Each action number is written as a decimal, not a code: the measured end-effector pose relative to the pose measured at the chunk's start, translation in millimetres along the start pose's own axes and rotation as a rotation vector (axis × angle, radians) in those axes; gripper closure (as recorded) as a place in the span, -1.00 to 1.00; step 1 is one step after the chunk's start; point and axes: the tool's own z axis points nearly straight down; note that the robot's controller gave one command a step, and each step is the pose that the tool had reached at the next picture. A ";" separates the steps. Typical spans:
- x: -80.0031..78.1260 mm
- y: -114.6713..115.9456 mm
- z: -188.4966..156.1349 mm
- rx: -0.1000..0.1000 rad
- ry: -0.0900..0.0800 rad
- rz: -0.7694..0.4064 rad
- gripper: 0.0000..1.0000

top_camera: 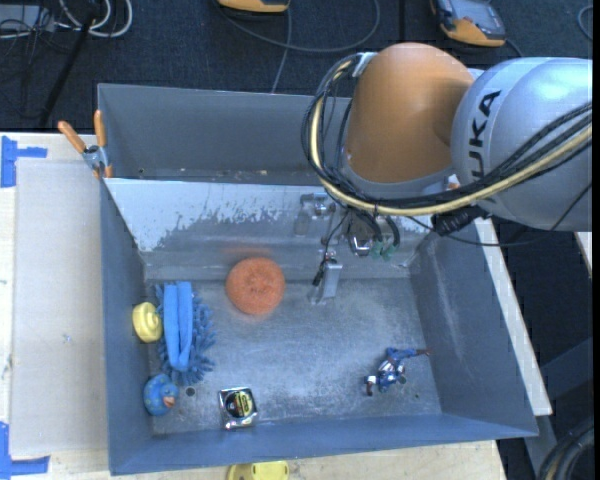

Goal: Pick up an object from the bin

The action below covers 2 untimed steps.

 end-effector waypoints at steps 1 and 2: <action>-1.2 -0.3 -4.9 -0.001 -0.008 0.001 -1.00; -3.9 -2.9 45.5 -0.001 -0.014 0.027 -1.00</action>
Offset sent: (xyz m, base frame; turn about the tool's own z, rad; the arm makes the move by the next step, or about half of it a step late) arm 0.0030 -0.0061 -0.1293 0.0676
